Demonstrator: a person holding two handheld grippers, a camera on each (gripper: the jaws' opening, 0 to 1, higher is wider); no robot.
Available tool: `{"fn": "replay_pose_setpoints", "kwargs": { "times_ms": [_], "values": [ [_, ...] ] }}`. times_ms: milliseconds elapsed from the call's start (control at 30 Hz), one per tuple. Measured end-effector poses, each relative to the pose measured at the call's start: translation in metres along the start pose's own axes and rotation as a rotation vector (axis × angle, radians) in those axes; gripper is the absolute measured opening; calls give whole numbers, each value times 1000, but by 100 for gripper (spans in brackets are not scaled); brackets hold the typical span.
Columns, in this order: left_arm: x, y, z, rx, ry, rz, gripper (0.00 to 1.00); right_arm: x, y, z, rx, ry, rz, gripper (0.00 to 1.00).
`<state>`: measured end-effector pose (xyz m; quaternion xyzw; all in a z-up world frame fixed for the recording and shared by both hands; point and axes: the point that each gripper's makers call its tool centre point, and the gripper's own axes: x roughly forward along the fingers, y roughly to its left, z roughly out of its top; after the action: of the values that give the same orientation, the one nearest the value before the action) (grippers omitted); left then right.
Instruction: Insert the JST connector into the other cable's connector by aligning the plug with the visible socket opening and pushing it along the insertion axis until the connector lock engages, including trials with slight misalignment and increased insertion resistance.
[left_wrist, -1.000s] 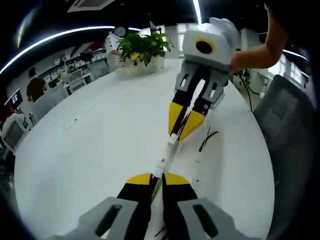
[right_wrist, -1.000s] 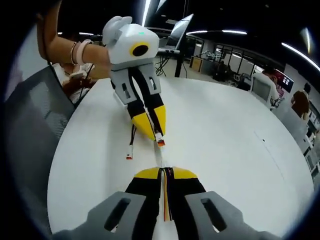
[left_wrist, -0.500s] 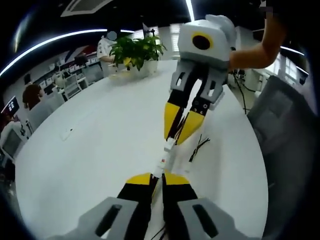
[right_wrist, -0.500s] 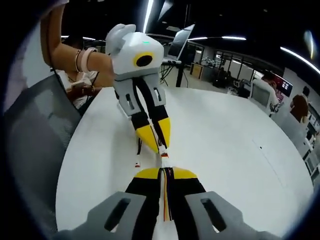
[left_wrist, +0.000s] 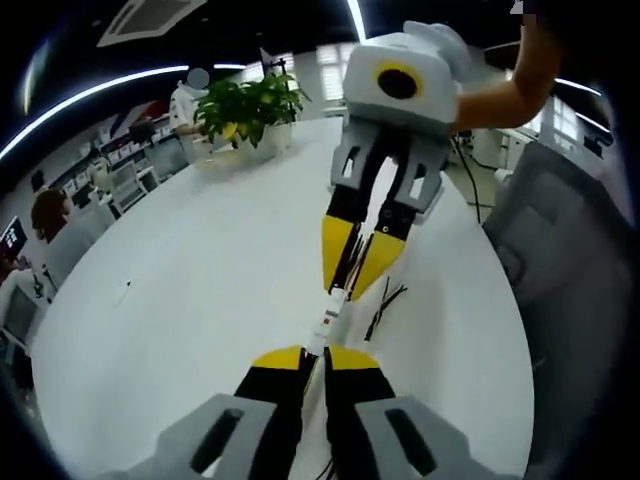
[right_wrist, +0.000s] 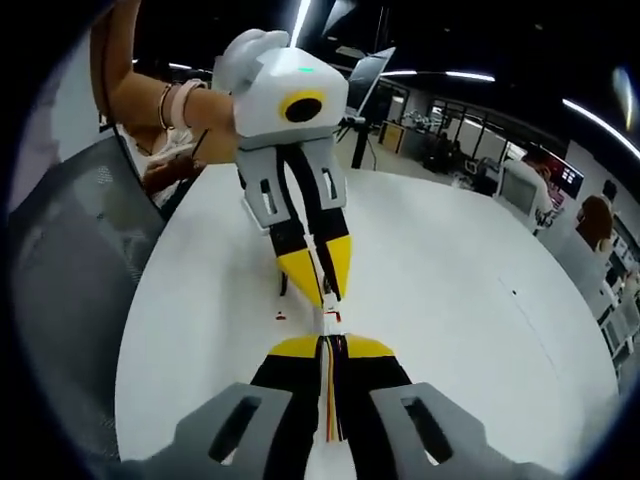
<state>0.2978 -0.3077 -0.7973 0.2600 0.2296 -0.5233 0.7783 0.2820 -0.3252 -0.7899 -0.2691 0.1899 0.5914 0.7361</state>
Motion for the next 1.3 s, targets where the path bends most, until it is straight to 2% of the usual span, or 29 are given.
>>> {"fn": "replay_pose_setpoints", "kwargs": {
  "times_ms": [233,433,533,633,767,867,1067,1167,1300],
  "values": [
    [3,-6,0,40,25,-11,0,-1,2,-6,-14,22,8,3],
    [3,-10,1,27,32,-26,0,-1,5,-10,-37,46,17,3],
    [3,-12,2,66,39,-30,0,-1,7,-12,-44,54,25,3],
    [3,-13,1,61,45,-32,0,-1,7,-12,-54,57,27,3],
    [3,-13,2,43,35,-38,0,-2,7,-11,-50,53,28,3],
    [2,-15,8,16,3,-60,0,-3,8,-9,-49,51,26,3],
    [2,-16,9,16,-2,-59,0,-3,8,-8,-45,43,23,3],
    [0,-17,9,8,-7,-67,0,-3,9,-6,-33,30,32,3],
    [-4,-16,10,-21,-26,-68,0,-4,9,-3,-61,4,34,3]
  ]
}}
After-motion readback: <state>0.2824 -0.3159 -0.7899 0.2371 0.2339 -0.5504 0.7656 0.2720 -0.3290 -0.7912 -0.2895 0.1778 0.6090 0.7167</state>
